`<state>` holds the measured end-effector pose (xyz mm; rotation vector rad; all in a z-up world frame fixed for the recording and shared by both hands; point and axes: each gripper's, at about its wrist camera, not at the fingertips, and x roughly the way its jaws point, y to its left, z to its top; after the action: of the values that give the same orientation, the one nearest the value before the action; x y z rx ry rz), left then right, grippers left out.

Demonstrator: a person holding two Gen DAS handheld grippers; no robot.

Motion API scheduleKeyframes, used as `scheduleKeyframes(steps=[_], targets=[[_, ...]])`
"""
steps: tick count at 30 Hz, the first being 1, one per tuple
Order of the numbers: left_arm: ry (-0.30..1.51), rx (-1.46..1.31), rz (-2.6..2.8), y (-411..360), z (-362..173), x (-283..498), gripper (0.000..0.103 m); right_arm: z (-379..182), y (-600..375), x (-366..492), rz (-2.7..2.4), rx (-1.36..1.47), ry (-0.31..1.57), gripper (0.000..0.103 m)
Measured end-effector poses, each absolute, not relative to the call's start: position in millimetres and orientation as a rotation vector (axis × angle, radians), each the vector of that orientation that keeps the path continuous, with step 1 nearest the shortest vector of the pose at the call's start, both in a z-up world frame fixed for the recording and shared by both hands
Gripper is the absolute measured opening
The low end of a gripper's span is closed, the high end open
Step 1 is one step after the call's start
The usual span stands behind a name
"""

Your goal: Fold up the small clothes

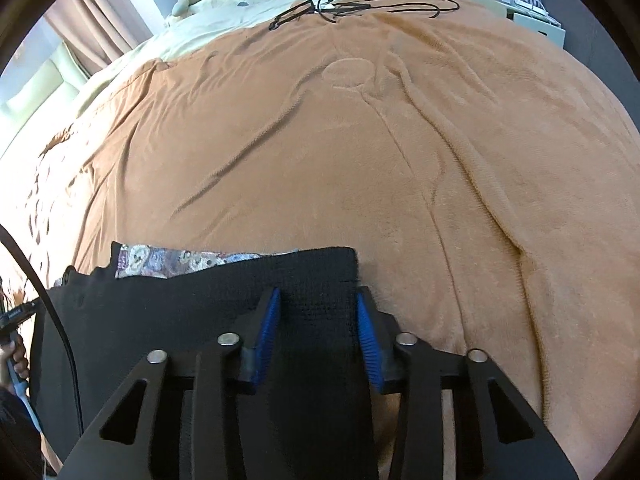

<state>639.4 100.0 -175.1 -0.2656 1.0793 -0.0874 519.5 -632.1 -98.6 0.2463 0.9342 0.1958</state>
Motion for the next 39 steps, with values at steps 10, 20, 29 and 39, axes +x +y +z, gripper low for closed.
scheduleKeyframes(steps=[10,20,29,39], targets=[[0.970,-0.237,-0.067,111.0,-140.5,619.2,0.006,-65.5,-614.5,492.2,0.162,0.135,0.814,0.002],[0.928,-0.241,-0.047,120.9,-114.0,622.2,0.006,-36.7,-598.0,485.7,0.136,0.098,0.775,0.002],[0.969,-0.238,-0.009,123.7,-139.3,650.1,0.006,-55.8,-598.7,527.4,0.111,0.141,0.858,0.002],[1.049,-0.223,0.037,119.4,-173.8,669.8,0.006,-78.2,-584.8,570.1,0.062,0.103,0.943,0.002]])
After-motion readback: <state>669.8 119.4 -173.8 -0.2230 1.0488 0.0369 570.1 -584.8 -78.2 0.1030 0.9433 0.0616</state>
